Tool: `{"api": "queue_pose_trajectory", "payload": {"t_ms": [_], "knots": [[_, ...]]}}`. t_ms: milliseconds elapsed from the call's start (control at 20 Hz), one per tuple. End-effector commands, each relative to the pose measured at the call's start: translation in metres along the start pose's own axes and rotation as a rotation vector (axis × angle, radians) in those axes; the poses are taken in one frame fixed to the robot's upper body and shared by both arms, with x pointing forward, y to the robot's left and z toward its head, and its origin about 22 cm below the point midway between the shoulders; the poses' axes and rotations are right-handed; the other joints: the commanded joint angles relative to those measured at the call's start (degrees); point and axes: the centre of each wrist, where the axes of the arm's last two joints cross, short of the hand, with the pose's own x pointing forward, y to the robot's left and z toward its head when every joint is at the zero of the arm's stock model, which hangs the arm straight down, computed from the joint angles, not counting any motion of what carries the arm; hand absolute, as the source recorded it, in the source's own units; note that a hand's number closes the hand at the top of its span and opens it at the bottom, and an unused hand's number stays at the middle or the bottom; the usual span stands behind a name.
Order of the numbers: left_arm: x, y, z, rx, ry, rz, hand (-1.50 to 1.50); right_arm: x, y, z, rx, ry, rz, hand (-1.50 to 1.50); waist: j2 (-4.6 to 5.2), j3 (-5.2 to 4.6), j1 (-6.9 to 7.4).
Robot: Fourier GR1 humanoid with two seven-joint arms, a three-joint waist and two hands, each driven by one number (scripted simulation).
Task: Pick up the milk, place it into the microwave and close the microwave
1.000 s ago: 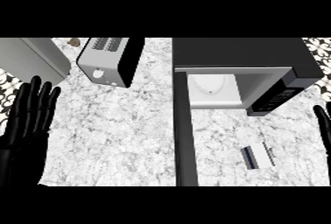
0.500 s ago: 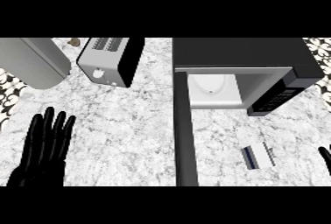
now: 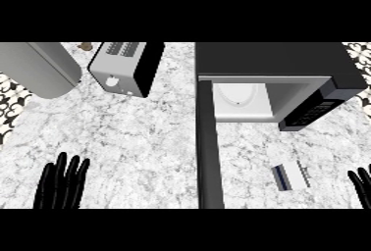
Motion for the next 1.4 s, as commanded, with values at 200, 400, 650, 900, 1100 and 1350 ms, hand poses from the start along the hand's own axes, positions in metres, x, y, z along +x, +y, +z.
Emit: {"api": "queue_pose_trajectory", "payload": {"t_ms": [200, 400, 650, 900, 1100, 1350], "knots": [[-0.002, 0.009, 0.024, -0.006, -0.012, 0.011, -1.50, -0.049, 0.012, 0.009, -0.004, 0.046, -0.042, -1.50, 0.04, 0.00, 0.04], [0.006, 0.006, 0.025, -0.013, -0.003, -0.005, -1.50, -0.084, -0.002, -0.002, -0.068, 0.052, 0.017, -1.50, 0.10, 0.04, 0.25], [-0.006, 0.012, 0.055, 0.009, -0.020, 0.005, -1.50, -0.113, -0.001, -0.006, -0.148, 0.082, 0.028, -1.50, 0.04, 0.01, 0.63], [0.000, 0.006, 0.051, -0.011, -0.009, 0.007, -1.50, -0.150, -0.008, 0.020, -0.189, 0.120, 0.063, -1.50, 0.09, 0.05, 0.44], [0.010, 0.016, 0.051, 0.011, -0.007, -0.010, -1.50, -0.159, -0.025, 0.018, -0.184, 0.118, 0.087, -1.50, 0.10, 0.02, 0.26], [-0.023, 0.026, 0.056, 0.006, -0.015, 0.004, -1.50, -0.193, -0.025, -0.006, -0.154, 0.106, 0.088, -1.50, 0.16, 0.04, 0.48]]}}
